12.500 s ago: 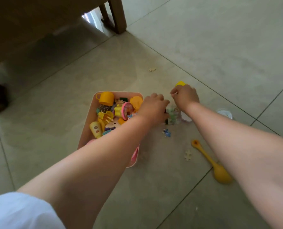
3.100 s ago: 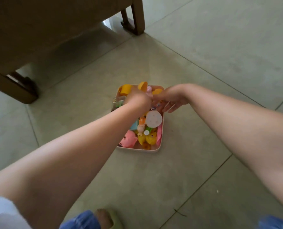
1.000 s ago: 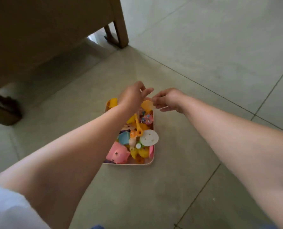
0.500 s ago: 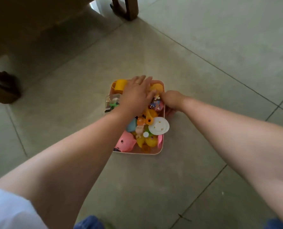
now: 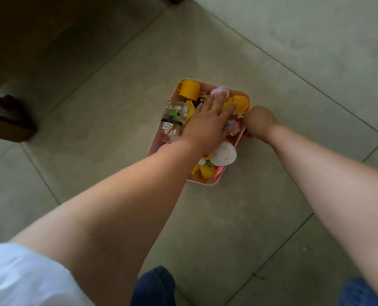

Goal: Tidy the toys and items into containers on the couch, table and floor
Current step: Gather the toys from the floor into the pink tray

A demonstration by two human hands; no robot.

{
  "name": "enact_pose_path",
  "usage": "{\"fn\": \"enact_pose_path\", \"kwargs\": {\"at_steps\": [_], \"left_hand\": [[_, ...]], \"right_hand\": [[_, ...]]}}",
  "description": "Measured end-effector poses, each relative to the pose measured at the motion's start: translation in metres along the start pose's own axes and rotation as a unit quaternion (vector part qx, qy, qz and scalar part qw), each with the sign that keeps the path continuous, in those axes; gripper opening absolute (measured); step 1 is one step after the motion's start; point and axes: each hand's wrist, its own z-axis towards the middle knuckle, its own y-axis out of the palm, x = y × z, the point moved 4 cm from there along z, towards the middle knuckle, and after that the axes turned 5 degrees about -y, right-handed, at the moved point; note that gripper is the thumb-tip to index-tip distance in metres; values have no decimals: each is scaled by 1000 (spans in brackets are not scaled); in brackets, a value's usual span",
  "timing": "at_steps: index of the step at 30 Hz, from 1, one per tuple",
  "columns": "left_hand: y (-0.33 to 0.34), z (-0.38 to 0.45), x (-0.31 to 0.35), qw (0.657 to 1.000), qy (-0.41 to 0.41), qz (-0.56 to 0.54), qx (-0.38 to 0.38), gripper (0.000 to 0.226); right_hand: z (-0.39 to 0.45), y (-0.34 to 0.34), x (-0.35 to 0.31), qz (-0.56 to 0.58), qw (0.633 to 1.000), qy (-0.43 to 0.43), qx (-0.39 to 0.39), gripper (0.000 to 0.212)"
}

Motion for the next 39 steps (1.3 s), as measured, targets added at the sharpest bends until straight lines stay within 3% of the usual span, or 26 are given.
{"fn": "enact_pose_path", "kwargs": {"at_steps": [5, 13, 17, 21, 27, 34, 36, 39], "left_hand": [[-46, -24, 14, 998, 3, -29, -50, 62], [-165, -75, 30, 999, 24, -16, 13, 66], [-224, -101, 43, 997, -45, -52, 27, 62], [-283, -119, 47, 979, -176, -100, 15, 63], [-369, -127, 35, 926, -346, -145, 34, 57], [-430, -106, -9, 827, -516, -217, 56, 56], [-442, -93, -31, 777, -564, -270, 78, 56], [-457, -70, -63, 670, -622, -389, 110, 60]], "right_hand": [[-38, -17, -22, 39, 998, 44, 10, 36], [-115, -77, -92, 129, 986, 101, 11, 20], [-154, -109, -120, 141, 983, 112, 26, 25], [-192, -154, -147, 127, 983, 122, 56, 28], [-222, -233, -207, 133, 981, 131, 52, 29], [-204, -273, -300, 179, 977, 106, 43, 30], [-187, -276, -333, 180, 978, 98, 40, 30], [-152, -276, -378, 187, 978, 84, 40, 31]]}}
